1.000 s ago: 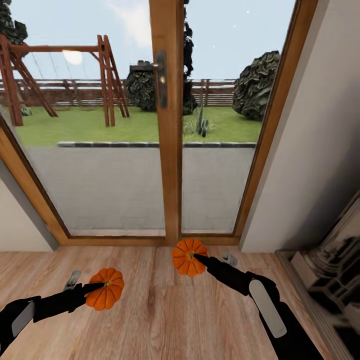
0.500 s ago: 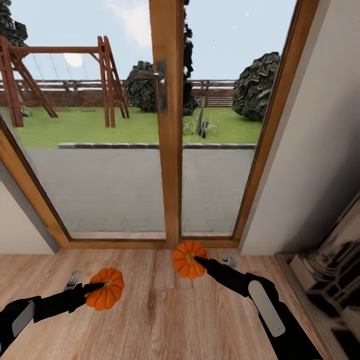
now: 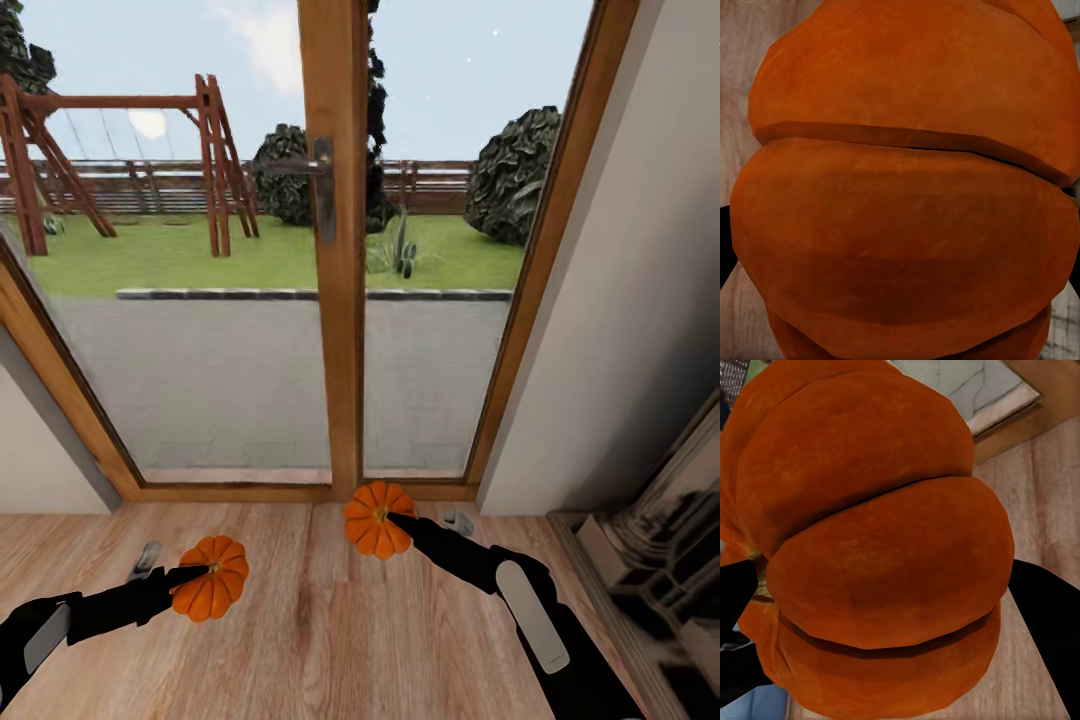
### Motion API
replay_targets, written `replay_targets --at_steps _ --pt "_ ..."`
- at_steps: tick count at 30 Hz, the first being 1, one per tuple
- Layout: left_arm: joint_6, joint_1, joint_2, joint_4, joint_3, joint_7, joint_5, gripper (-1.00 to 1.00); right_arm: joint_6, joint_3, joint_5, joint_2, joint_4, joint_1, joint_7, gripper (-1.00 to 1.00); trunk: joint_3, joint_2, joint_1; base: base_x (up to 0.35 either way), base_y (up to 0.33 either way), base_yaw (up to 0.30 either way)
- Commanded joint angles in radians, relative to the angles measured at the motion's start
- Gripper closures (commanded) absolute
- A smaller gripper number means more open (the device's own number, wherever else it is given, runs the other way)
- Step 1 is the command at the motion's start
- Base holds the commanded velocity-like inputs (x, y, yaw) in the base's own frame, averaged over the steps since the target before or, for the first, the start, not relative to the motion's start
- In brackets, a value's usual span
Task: Place each of the two pumpkins and all three candles from the living room inside a cabinet in the living room (use any cabinet), then make sure every cabinet is closed, and position the cauldron so it is next to a table in the living room.
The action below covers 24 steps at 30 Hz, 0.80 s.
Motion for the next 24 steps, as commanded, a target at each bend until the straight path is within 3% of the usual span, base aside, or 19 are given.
replay_targets --at_steps 1,15,24 --pt "-0.001 0.0 0.0 0.0 0.0 0.0 -0.001 1.0 -0.002 -0.001 0.0 0.0 0.0 0.0 0.001 1.0 0.003 0.007 -0.004 0.0 0.0 0.0" --pt "-0.001 0.0 0.0 0.0 0.0 0.0 -0.001 1.0 -0.008 0.006 0.011 0.001 -0.009 0.0 -0.001 1.0 0.047 0.105 -0.058 0.0 0.0 0.002" --pt "0.0 0.0 0.001 0.0 0.0 0.001 -0.001 1.0 -0.008 0.006 0.01 0.004 -0.005 0.0 -0.001 1.0 0.076 0.168 -0.092 0.0 0.0 0.229"
